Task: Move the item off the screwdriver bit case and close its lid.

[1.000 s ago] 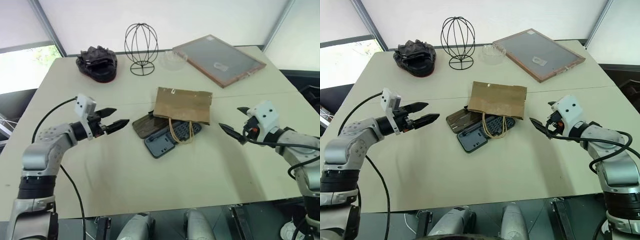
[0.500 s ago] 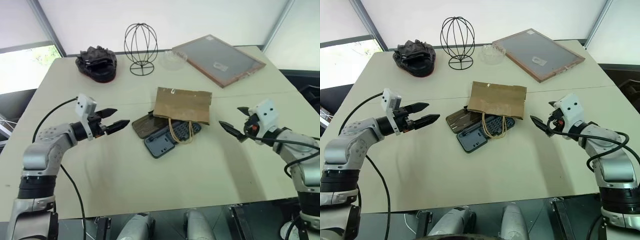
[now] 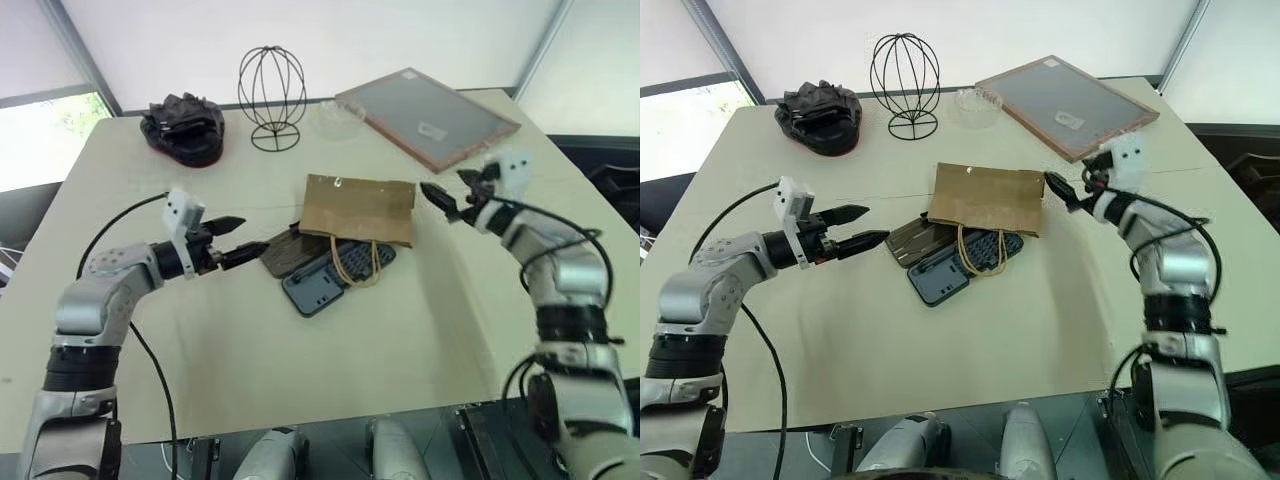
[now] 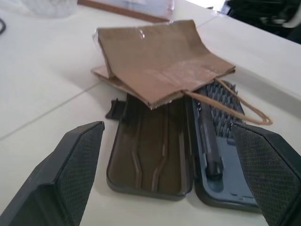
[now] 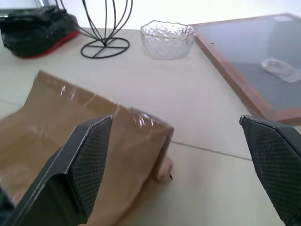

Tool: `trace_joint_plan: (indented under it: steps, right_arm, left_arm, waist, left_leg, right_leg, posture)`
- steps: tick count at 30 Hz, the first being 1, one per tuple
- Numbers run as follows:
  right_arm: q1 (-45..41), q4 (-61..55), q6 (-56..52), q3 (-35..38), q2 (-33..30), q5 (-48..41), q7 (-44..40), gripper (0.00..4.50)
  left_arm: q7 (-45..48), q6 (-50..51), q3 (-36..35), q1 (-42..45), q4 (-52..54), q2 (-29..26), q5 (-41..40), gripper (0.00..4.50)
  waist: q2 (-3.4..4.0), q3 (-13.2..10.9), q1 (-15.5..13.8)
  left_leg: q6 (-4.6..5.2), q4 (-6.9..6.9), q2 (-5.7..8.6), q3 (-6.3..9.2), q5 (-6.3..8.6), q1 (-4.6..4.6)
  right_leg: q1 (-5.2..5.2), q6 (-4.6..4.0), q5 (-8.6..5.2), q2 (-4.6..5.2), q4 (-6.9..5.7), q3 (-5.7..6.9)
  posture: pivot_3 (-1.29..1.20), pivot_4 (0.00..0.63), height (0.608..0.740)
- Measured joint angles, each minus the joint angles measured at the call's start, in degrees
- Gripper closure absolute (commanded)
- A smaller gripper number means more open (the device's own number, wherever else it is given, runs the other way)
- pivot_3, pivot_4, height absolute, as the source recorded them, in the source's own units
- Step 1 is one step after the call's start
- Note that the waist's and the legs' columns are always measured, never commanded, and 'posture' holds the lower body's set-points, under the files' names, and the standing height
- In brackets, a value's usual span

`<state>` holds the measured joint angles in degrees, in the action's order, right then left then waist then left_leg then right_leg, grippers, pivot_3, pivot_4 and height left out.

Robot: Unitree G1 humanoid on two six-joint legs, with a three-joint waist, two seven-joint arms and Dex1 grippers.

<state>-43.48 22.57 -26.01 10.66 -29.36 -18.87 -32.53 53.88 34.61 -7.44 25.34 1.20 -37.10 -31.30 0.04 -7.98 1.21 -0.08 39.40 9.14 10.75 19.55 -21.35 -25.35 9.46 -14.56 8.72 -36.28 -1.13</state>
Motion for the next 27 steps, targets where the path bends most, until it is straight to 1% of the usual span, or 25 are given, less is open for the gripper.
trace_joint_plan:
  steps: [5,8,11,12,14,20,21,27]
  right_arm:
    - [-9.7,15.6,1.0,-0.3,4.2,0.5,0.6,0.03]
    - [-12.9,24.0,3.2,-1.1,4.7,2.2,0.3,0.03]
    - [-14.6,29.9,5.0,-1.6,5.5,3.6,-1.0,0.03]
    - [-14.8,31.2,5.3,-1.7,5.8,4.0,-1.6,0.27]
    - [-15.3,33.2,5.6,-2.0,6.0,4.2,-2.7,0.97]
    - [-15.9,36.0,7.2,-2.1,6.6,5.1,-5.2,4.04]
    - [-16.0,36.2,7.3,-2.1,6.8,5.2,-5.3,4.47]
    - [-16.3,36.3,7.5,-1.5,7.0,5.0,-7.3,4.47]
  left_arm:
    - [2.5,2.4,-0.1,0.1,3.0,-3.0,-1.9,0.05]
    - [2.1,3.1,-0.7,0.0,4.7,-3.6,-2.5,0.05]
    - [1.1,3.8,-1.0,-0.7,6.4,-3.6,-3.2,0.05]
    - [0.8,3.9,-1.2,-1.1,6.9,-3.6,-3.2,0.01]
    - [0.0,3.9,-1.7,-2.4,8.0,-3.6,-3.2,0.0]
    - [-1.4,3.9,-2.7,-3.9,9.0,-3.6,-3.7,0.0]
    - [-1.5,3.9,-2.7,-3.9,9.1,-3.6,-3.8,0.0]
    - [-2.1,3.3,-2.7,-3.9,8.5,-3.6,-3.4,0.0]
  waist:
    - [0.01,0.0,0.6]
    - [0.01,0.0,0.8]
    - [0.01,0.0,1.5]
    - [0.02,0.0,1.7]
    - [0.03,0.0,2.2]
    - [0.03,0.0,2.8]
    - [0.03,0.0,2.8]
    - [0.03,0.0,2.8]
  left_leg:
    - [0.0,-0.12,0.0,0.06,0.0,0.0]
    - [0.0,-0.13,0.01,0.11,0.0,-0.01]
    - [0.0,-0.17,0.0,0.1,0.0,0.0]
    - [0.0,-0.19,-0.01,0.1,0.0,-0.01]
    - [0.0,-0.22,-0.01,0.1,0.0,0.0]
    - [0.0,-0.21,-0.01,0.11,0.0,-0.01]
    - [0.0,-0.21,-0.01,0.11,0.0,-0.01]
    - [0.0,-0.2,-0.01,0.11,0.0,-0.01]
  right_leg:
    - [-0.02,0.0,0.0,0.01,0.01,0.03]
    - [0.0,-0.01,0.01,0.0,0.02,0.05]
    - [-0.02,-0.01,0.01,0.0,0.01,0.05]
    - [-0.04,-0.01,0.01,0.0,0.01,0.05]
    - [-0.05,-0.01,0.01,-0.01,-0.02,0.05]
    - [-0.05,-0.01,0.01,-0.01,-0.02,0.05]
    - [-0.05,-0.01,0.0,-0.01,-0.02,0.05]
    - [-0.05,-0.01,0.01,-0.01,-0.03,0.06]
  posture:
    - [0.0,0.15,0.74]
    - [0.0,0.15,0.74]
    - [0.0,0.15,0.74]
    - [0.0,0.15,0.74]
    - [0.0,0.15,0.74]
    - [0.0,0.15,0.74]
    - [0.0,0.15,0.74]
    - [0.0,0.15,0.74]
